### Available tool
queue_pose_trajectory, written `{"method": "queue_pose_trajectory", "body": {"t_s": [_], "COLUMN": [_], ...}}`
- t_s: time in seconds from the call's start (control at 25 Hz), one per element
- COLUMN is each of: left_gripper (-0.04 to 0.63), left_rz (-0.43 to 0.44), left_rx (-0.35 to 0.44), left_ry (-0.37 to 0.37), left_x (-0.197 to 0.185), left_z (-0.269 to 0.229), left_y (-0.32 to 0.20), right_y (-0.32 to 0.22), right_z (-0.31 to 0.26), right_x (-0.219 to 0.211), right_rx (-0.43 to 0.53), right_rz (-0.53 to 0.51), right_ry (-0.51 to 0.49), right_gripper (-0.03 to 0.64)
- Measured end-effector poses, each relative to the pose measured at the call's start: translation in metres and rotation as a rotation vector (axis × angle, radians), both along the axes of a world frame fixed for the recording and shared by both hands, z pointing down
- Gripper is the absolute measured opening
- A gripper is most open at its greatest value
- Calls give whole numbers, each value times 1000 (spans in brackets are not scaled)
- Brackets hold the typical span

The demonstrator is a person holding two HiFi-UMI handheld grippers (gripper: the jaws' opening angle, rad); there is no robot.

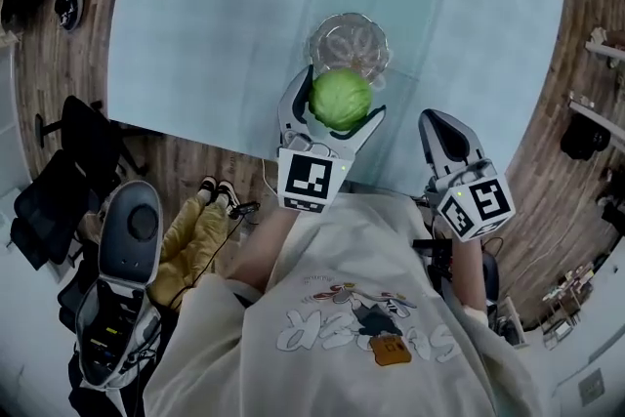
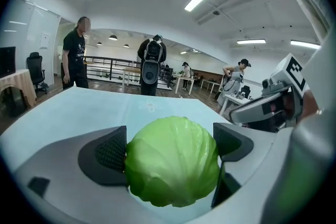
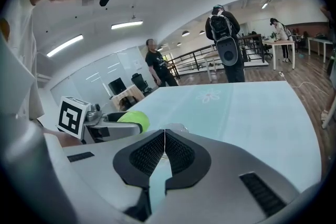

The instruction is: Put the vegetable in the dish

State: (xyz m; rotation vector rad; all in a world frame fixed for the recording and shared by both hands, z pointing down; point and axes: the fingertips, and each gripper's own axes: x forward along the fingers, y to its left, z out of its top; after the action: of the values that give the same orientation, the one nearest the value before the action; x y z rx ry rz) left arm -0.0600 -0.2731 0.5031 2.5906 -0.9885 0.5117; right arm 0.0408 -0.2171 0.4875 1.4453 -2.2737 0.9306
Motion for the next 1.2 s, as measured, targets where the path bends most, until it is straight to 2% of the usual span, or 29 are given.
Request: {"method": "queue_pose_trajectory", "body": {"t_s": [0.2,0.44,0.68,0.76,0.88,1.04,1.2], "left_gripper": [523,523,523,521,520,511,474], "left_rz": [33,8,-19,-34,-29,-19,-13], "left_rx": [-25,-110,-149,-163,-126,-122,-112], "left_ry": [-92,-152,-218,-219,-197,-174,-173], "left_x": [17,28,35,34,35,36,35], "left_z": [48,96,128,136,126,114,103], "left_y": [-16,-33,-48,-48,-51,-48,-37], "right_y": [-8,-13,-13,-13,-12,-12,-9], "right_z": [13,23,27,27,27,22,12], "right_x": [10,26,41,44,45,39,35], "right_rx": [-35,-73,-86,-85,-80,-66,-38], "right_rz": [16,54,83,88,88,80,66], "right_ry": [-9,-2,-5,-5,-7,-9,-6], "right_gripper": [23,23,23,23,23,23,23]}}
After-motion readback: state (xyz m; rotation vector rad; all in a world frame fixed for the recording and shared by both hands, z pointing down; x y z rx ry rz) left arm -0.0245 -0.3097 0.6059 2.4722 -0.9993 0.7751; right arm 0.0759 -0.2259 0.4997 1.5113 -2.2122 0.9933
